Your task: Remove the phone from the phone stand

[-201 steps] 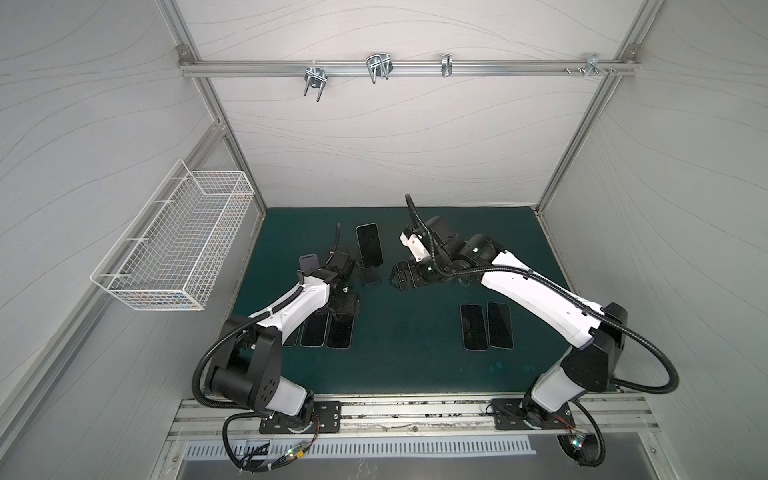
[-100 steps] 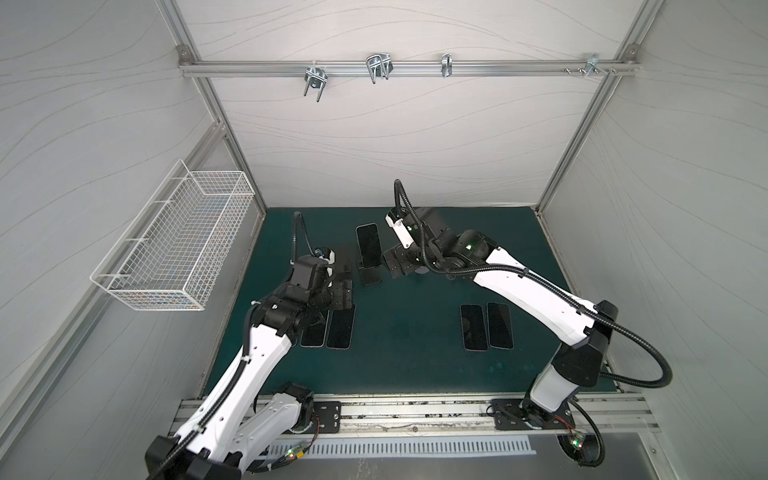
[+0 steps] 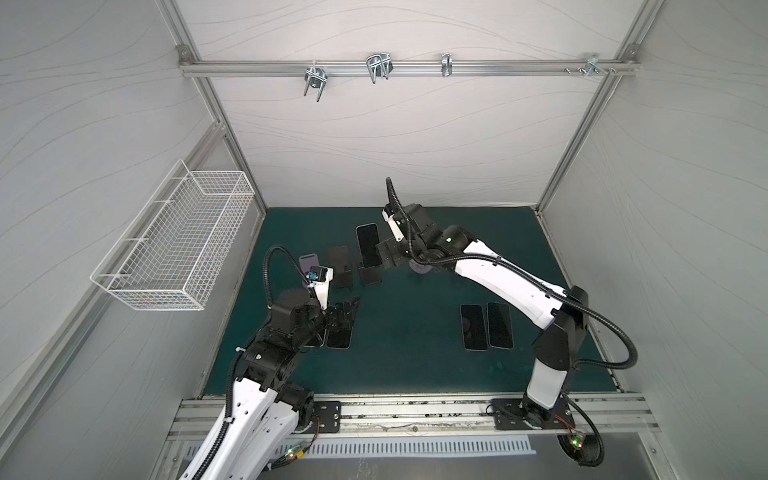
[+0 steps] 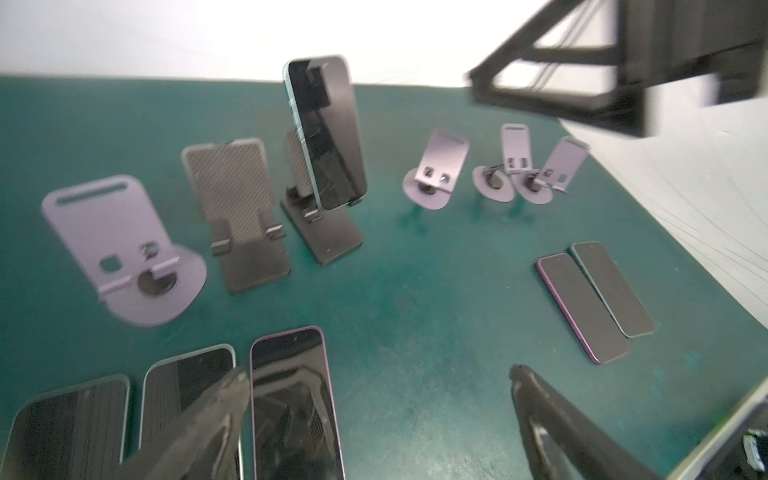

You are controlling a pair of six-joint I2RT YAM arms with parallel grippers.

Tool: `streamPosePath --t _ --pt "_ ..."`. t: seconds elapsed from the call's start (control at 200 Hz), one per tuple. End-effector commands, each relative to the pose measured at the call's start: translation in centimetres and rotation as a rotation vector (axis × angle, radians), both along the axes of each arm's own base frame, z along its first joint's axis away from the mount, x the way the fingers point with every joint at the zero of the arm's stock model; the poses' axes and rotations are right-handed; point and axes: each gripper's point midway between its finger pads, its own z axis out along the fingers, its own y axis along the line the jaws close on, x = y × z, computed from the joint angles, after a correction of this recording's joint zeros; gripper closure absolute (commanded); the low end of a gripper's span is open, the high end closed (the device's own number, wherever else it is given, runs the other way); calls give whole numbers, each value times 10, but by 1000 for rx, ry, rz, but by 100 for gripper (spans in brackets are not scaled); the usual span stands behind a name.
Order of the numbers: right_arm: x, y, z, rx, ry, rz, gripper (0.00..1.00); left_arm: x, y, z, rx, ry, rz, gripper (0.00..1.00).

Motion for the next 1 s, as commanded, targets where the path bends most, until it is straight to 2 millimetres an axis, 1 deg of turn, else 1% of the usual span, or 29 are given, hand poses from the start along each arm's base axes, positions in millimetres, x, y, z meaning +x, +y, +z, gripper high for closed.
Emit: streamPosePath --t 0.0,0.11,0.2,0.375,0.53,0.695,0.855,0.99 --pt "8 14 1 44 9 -7 1 2 -16 8 11 -87 -115 1" --pt "15 24 -7 42 16 -7 1 1 -20 1 25 -80 -149 1" --pt "20 31 -12 49 28 -17 1 0 -24 1 33 -94 -179 1" --pt "30 41 -17 69 26 -34 1 -1 -23 -1 75 -126 -201 1" --pt "42 50 -23 102 31 -65 1 -2 -23 -6 120 -101 -226 1" --pt "56 63 -29 123 30 -89 1 -5 -22 -1 132 -120 -235 1" --pt "68 67 -36 121 19 -119 1 -14 -26 -1 149 -134 -286 1" --pt "76 68 -39 129 22 -139 1 -18 -25 -1 159 -139 -295 1"
